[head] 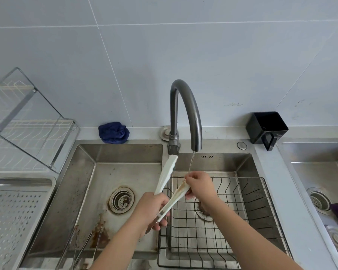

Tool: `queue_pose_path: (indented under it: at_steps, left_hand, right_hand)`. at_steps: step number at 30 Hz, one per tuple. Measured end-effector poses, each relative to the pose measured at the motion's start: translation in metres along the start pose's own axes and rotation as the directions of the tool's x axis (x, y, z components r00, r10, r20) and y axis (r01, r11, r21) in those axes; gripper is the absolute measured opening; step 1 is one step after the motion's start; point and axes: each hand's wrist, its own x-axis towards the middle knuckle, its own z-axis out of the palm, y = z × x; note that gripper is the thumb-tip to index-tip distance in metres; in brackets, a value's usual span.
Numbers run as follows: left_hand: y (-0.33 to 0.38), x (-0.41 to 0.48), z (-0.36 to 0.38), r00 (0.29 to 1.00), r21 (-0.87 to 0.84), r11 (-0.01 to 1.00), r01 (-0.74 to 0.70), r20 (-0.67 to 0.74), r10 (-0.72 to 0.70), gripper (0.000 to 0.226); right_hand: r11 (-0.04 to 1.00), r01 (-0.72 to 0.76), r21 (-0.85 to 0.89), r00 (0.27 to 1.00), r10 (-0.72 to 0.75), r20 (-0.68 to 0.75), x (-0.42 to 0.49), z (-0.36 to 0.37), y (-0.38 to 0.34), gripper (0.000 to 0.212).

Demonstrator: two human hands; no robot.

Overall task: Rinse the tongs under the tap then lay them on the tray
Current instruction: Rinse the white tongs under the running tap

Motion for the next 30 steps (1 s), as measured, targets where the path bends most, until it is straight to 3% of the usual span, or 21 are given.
queue_pose_path:
  at_steps: [5, 10, 15, 21, 25, 30]
  left_hand:
    - [0.002, -0.003, 0.0, 0.988, 0.105, 0.989, -0.107, -0.097, 0.117, 0.026]
    - [0.003, 0.003, -0.011, 0.984, 0.199, 0.974, -0.111, -0.116, 0.136, 0.024]
    - [0.008, 0.005, -0.012, 0.985, 0.183, 0.976, -0.119, -0.099, 0.139, 0.029]
    - [0.004, 0.006, -0.012, 0.963, 0.322, 0.932, -0.165, -0.154, 0.223, 0.027]
    - [0.004, 0.004, -0.009, 0.923, 0.431, 0.88, -0.2, -0.219, 0.317, 0.028]
    - [0.008, 0.001, -0.017, 0.868, 0.59, 0.782, -0.201, -0.263, 0.422, 0.028]
  right_hand:
    - [0.999, -0.013, 0.048, 0.998, 0.017, -0.064, 0.001, 0.008, 0.005, 0.023]
    - [0.966, -0.069, 0.248, 0.994, 0.046, 0.094, -0.003, 0.011, 0.003, 0.019]
    - [0.986, -0.036, 0.162, 0.999, 0.038, -0.012, 0.005, 0.009, -0.001, 0.019]
    - [0.993, -0.031, 0.11, 0.999, 0.028, 0.029, 0.003, 0.01, -0.004, 0.02]
    - [0.965, -0.063, 0.255, 0.998, 0.066, -0.003, 0.003, 0.009, -0.004, 0.027]
    - [0.813, -0.193, 0.549, 0.971, 0.077, 0.227, -0.004, 0.012, -0.007, 0.025]
